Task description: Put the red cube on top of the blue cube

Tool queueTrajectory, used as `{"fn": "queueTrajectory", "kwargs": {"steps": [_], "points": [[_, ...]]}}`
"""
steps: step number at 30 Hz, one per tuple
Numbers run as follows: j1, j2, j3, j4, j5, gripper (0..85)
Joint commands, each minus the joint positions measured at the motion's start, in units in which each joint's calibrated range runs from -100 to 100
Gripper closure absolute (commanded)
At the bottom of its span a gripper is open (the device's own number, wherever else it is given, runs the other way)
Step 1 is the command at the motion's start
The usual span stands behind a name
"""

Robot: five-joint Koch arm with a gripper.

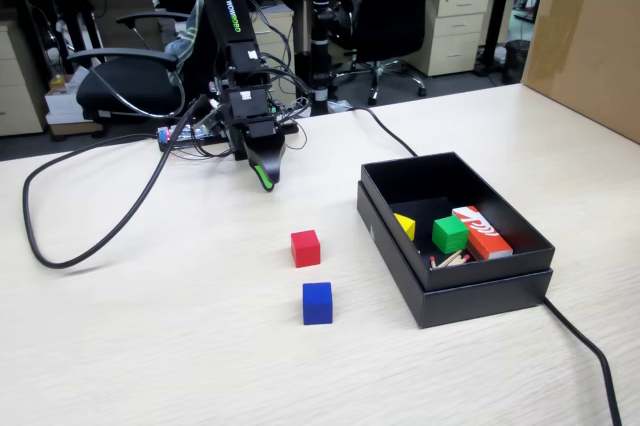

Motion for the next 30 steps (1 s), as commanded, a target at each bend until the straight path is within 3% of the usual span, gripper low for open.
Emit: {"fn": "queueTrajectory", "kwargs": {"steps": [1, 6, 12, 30], "points": [[0.15, -0.09, 8.8, -6.13, -0.44, 38.2], [0.2, 4.27, 19.31, -13.64, -1.07, 38.2], [0.29, 24.58, 42.88, -25.31, -1.22, 38.3], [-0.05, 66.8, 75.61, -31.18, -1.07, 38.3]]}}
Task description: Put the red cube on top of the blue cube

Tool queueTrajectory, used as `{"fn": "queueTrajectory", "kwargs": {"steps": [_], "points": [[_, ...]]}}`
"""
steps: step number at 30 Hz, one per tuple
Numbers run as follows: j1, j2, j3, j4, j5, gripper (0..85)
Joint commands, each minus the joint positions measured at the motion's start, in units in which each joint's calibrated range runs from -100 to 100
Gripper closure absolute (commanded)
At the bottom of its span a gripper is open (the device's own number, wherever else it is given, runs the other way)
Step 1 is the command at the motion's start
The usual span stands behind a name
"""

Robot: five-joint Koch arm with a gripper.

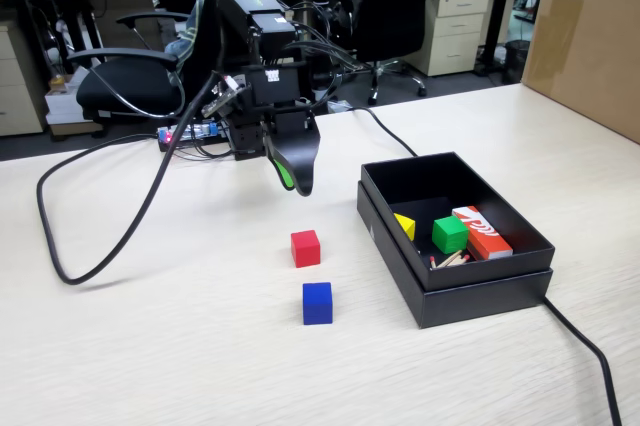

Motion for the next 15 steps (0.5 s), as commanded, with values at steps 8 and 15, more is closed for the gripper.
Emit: {"fn": "queueTrajectory", "kwargs": {"steps": [8, 15], "points": [[-0.49, 15.16, 9.13, -0.76, -0.24, 38.3], [-0.24, 21.93, 13.3, -0.76, -0.24, 38.4]]}}
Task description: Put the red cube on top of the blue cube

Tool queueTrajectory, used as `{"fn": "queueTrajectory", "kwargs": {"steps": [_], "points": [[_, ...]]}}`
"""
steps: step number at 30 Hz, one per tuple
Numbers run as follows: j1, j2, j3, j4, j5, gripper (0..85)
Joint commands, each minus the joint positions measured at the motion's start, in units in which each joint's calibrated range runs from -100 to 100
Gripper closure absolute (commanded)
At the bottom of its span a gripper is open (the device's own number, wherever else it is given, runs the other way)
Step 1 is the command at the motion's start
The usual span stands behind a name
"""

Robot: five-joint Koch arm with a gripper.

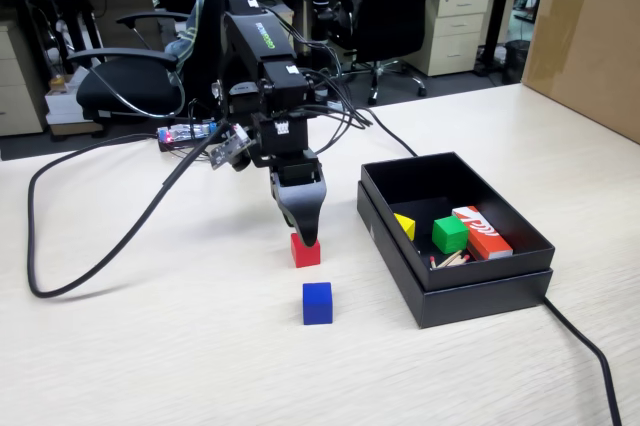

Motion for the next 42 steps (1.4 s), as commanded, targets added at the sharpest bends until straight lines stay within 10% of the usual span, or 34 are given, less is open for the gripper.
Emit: {"fn": "queueTrajectory", "kwargs": {"steps": [1, 21, 31, 42], "points": [[0.05, 0.74, 5.36, -0.37, -0.2, 38.4], [0.05, 7.74, 7.72, -0.46, -0.44, 43.9], [-0.15, 10.49, 8.9, -0.46, -0.1, 84.6], [-0.98, -3.74, 21.68, -0.89, 0.29, 84.6]]}}
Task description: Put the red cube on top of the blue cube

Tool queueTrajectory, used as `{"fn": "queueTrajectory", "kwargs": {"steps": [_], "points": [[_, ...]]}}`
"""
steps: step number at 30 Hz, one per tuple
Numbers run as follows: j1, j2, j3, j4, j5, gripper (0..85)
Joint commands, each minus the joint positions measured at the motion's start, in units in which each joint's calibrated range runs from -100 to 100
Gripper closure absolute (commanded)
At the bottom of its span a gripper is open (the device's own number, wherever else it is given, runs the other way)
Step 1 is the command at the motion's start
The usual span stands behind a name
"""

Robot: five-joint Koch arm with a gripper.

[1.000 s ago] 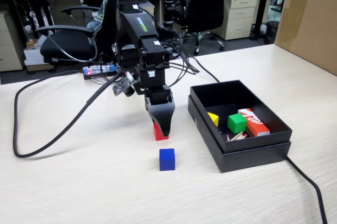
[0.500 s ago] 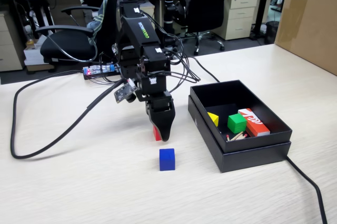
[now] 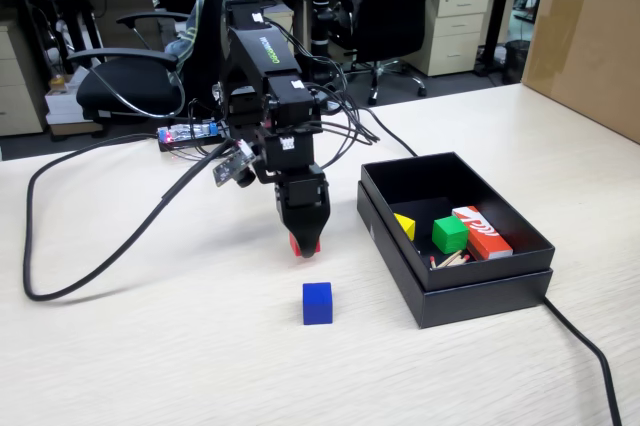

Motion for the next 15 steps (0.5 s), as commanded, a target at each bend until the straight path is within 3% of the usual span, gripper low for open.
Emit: {"fn": "queueTrajectory", "kwargs": {"steps": [1, 15], "points": [[-0.29, -5.81, 8.34, -0.12, 0.05, 84.6], [-0.59, 10.26, 29.55, -0.12, 0.39, 84.6]]}}
